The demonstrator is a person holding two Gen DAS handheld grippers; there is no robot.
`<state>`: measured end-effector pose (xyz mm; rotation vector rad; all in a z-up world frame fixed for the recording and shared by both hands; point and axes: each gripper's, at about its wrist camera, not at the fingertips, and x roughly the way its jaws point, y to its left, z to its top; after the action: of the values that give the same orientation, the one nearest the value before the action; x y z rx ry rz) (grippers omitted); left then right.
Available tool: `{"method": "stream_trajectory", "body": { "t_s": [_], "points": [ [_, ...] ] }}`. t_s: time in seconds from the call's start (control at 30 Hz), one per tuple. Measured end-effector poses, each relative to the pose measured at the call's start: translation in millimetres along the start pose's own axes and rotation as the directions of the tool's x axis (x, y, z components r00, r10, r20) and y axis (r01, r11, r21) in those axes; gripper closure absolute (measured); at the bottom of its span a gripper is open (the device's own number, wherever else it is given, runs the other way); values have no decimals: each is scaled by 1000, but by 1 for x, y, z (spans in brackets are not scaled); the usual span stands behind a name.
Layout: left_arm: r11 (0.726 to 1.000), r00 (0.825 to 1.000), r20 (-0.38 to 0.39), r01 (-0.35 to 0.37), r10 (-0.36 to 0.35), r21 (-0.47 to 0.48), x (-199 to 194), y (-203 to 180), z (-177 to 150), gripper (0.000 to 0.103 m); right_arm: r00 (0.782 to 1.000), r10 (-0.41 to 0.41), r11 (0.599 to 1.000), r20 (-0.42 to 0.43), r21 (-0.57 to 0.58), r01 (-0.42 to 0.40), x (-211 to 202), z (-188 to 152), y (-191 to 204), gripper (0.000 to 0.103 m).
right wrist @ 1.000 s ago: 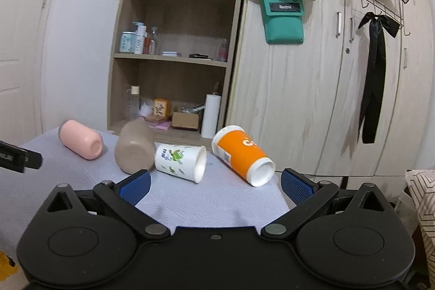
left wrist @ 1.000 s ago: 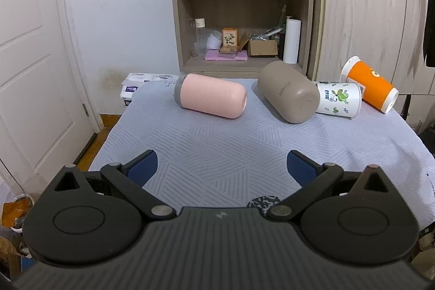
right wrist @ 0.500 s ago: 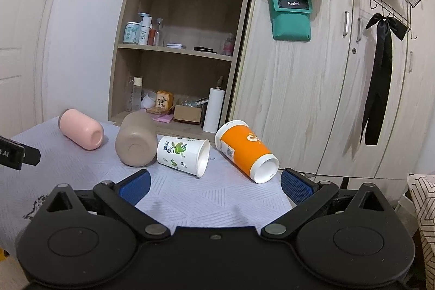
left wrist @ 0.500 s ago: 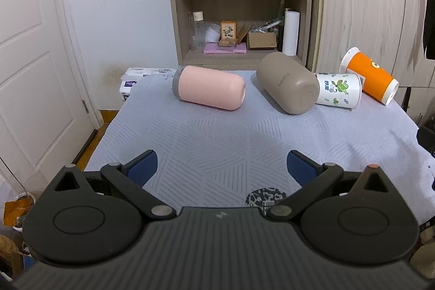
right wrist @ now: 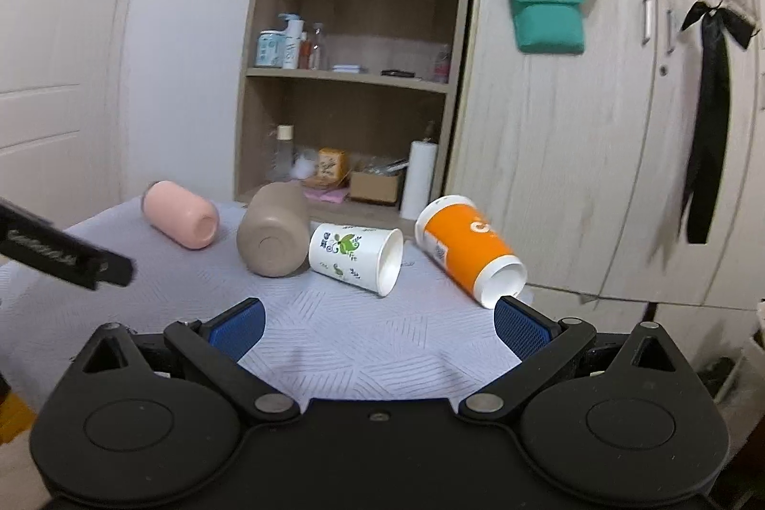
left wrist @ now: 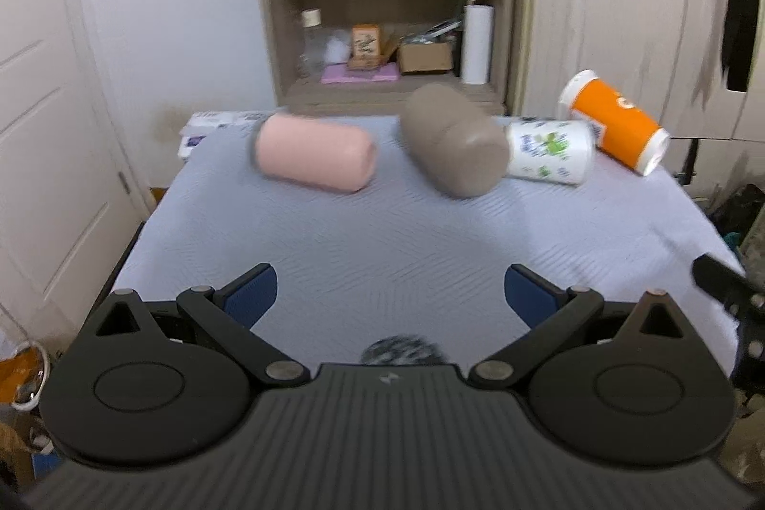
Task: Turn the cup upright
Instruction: 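Move the right tool toward the orange COCO cup and close around its body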
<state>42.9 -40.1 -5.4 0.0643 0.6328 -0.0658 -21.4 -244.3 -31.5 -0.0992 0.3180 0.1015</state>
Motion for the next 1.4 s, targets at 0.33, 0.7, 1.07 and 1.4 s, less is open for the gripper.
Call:
{"method": "stream_trajectory", "body": {
  "t_s": [0.33,0.7,1.07,1.4],
  "points": [
    [972,985,22,167,-173,165,6,-78,61,0,998,51,992,-27,113,-48,18,20,-86,0],
    [909,925,-25,378,-380,178,36,-141,154,0,986,164,963,-14,218,-157,57,34,-141,0],
    [898,885,-187,440,-426,35,133,-187,169,5,991,131,989,-38,68,-128,142,27,-138,0],
    [889,844,-307,458,-439,-11,182,-203,159,31,969,189,982,-160,30,-187,181,22,-138,5]
  ]
}}
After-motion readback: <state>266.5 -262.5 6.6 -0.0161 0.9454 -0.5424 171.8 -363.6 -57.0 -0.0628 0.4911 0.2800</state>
